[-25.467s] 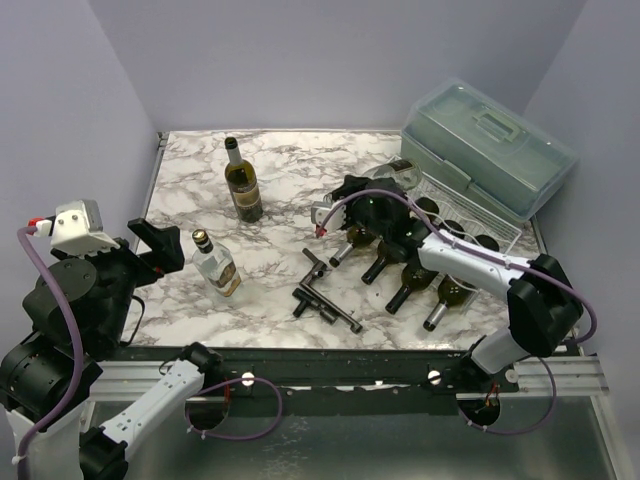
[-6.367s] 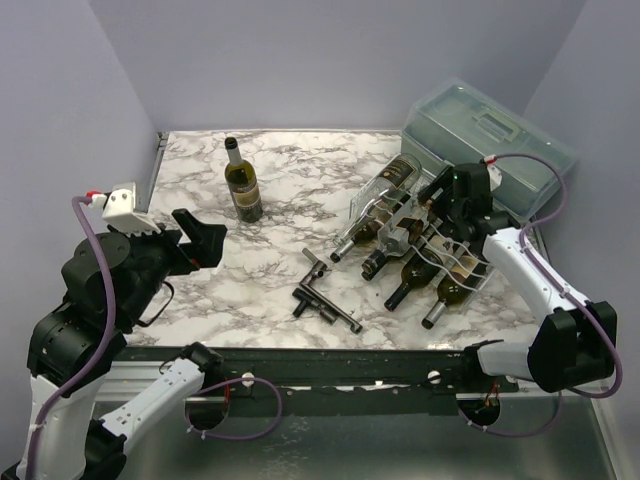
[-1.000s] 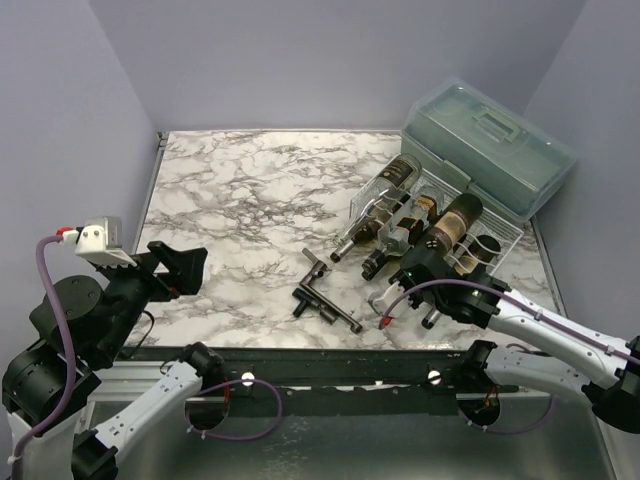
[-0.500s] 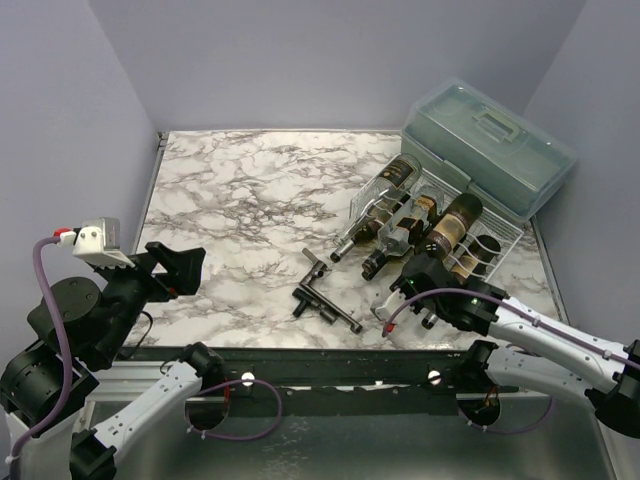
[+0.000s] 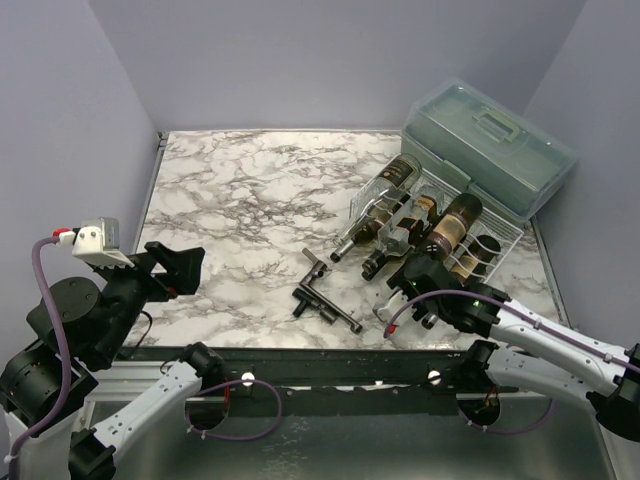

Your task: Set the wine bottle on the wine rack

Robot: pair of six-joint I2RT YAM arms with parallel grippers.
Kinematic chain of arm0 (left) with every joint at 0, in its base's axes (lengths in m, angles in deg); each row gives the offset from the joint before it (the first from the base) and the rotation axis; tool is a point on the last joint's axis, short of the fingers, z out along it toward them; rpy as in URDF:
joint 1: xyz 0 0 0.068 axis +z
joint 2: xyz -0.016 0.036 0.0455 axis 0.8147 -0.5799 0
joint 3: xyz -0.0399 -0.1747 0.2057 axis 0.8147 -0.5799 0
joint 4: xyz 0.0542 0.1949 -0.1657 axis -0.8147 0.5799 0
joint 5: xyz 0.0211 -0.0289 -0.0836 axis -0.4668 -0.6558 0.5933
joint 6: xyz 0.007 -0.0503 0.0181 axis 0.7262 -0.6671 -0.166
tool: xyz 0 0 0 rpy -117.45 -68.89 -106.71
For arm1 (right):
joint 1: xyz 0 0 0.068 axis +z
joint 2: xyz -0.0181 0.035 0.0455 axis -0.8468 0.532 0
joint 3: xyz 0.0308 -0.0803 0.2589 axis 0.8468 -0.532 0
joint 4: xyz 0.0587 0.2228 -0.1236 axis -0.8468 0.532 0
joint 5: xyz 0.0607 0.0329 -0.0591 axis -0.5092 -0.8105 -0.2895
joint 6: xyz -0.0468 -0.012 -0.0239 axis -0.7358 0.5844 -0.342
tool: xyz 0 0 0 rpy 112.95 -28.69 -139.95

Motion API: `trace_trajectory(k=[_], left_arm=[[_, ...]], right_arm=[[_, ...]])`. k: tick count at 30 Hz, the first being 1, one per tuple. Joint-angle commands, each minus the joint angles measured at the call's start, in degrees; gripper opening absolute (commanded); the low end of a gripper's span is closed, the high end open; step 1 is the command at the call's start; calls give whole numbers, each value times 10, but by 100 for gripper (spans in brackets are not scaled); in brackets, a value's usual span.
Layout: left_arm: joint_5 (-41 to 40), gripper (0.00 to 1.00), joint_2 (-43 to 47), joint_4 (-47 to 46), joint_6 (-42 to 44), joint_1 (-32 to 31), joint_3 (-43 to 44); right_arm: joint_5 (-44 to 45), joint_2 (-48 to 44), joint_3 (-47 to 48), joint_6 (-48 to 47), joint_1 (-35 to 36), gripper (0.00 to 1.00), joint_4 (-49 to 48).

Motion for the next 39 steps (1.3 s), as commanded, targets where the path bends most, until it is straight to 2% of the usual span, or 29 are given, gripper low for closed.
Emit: trace_trajectory(k=[1, 3, 4, 5, 16, 25, 29, 32, 35, 37, 39], left_arm=[[-15, 99, 0, 12, 5, -6, 11], [-16, 99, -4, 13, 4, -7, 12], [-16, 99, -4, 13, 4, -7, 13], [-17, 99, -7, 13, 2, -7, 15], [-25, 99, -50, 12, -2, -9, 39], [-36, 99, -110, -14, -15, -9, 57], [-37, 99, -134, -38, -21, -9, 66], [-44, 99, -148, -57, -22, -9, 70], [-58, 99, -160, -70, -21, -8, 80], [-68, 99, -169, -77, -17, -9, 88], [-75, 99, -180, -80, -13, -9, 97]], right_arm=[[-17, -13, 2, 9, -4, 74, 14], [-27, -14, 15, 16, -4, 81, 23], [-35, -16, 23, 26, -4, 98, 33], [-48, -18, 34, 32, -3, 100, 42], [-111, -89, 86, 81, 7, 100, 146], [-201, -190, 160, 187, 10, 100, 185], [-197, -239, 176, 319, 9, 100, 68], [-153, -264, 190, 486, 9, 100, -49], [-104, -260, 235, 627, 9, 100, -89], [-53, -254, 258, 716, 9, 100, -109], [46, -246, 268, 813, 9, 100, -136]])
